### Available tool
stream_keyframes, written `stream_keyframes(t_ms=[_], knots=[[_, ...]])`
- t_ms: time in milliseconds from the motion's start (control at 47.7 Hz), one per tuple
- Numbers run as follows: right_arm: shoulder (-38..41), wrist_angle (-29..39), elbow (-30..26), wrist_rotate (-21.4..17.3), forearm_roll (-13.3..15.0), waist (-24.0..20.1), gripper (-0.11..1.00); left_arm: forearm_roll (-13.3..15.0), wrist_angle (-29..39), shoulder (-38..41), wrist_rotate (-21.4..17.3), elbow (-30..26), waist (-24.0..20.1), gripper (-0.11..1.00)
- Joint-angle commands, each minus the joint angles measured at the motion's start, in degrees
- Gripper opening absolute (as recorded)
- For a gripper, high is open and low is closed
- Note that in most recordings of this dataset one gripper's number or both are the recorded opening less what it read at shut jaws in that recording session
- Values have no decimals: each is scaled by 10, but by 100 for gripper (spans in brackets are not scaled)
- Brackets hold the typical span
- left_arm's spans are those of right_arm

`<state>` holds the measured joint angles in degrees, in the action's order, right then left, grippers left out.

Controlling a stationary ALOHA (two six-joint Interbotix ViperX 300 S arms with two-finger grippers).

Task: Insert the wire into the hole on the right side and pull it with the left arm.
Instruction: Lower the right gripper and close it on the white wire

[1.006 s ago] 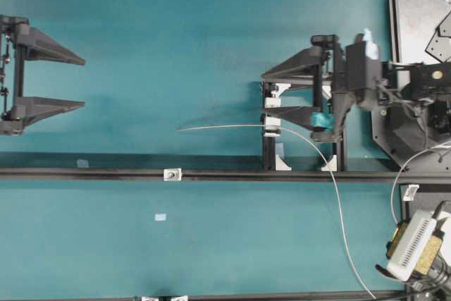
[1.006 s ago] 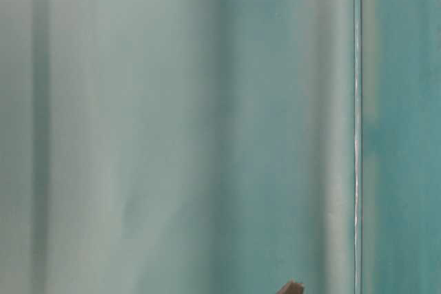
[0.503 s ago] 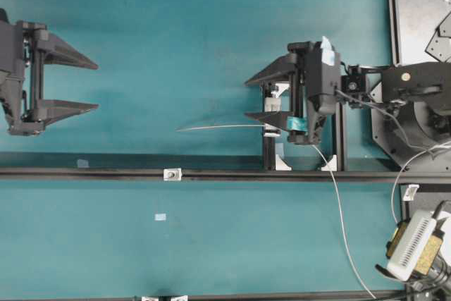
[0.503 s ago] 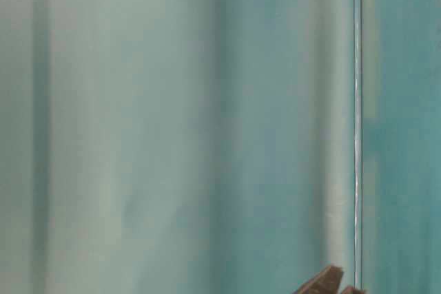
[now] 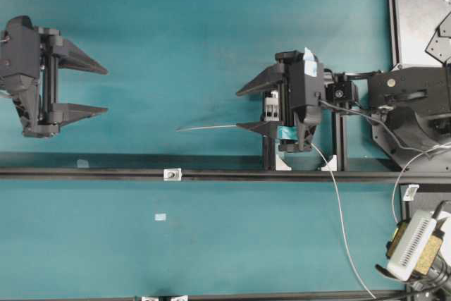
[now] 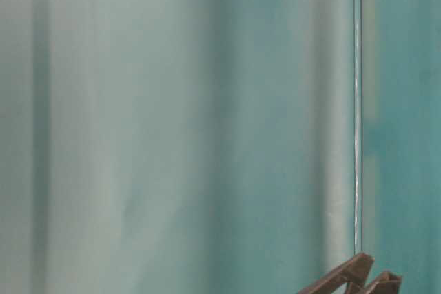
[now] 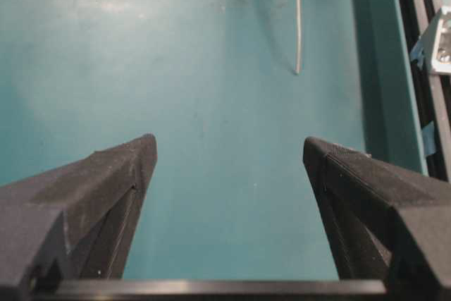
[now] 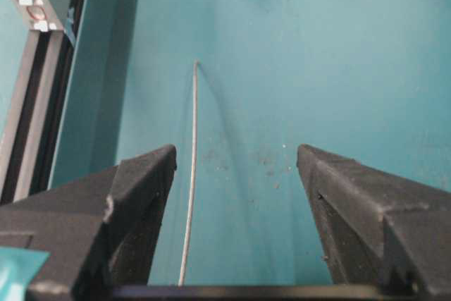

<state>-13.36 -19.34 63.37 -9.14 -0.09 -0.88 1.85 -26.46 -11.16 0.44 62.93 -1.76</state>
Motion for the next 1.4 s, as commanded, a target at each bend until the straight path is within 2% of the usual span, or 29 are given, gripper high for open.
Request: stream_keyframes(t_ms=[0, 692, 1383], knots=[[4, -4, -13, -1, 0, -2, 79, 2, -4, 0, 0, -11, -2, 87], [113, -13, -71, 0, 0, -4, 79, 2, -5, 27, 0, -18, -5, 87], [163, -32, -98, 0, 0, -3, 79, 2, -5, 27, -1, -17, -7, 87]])
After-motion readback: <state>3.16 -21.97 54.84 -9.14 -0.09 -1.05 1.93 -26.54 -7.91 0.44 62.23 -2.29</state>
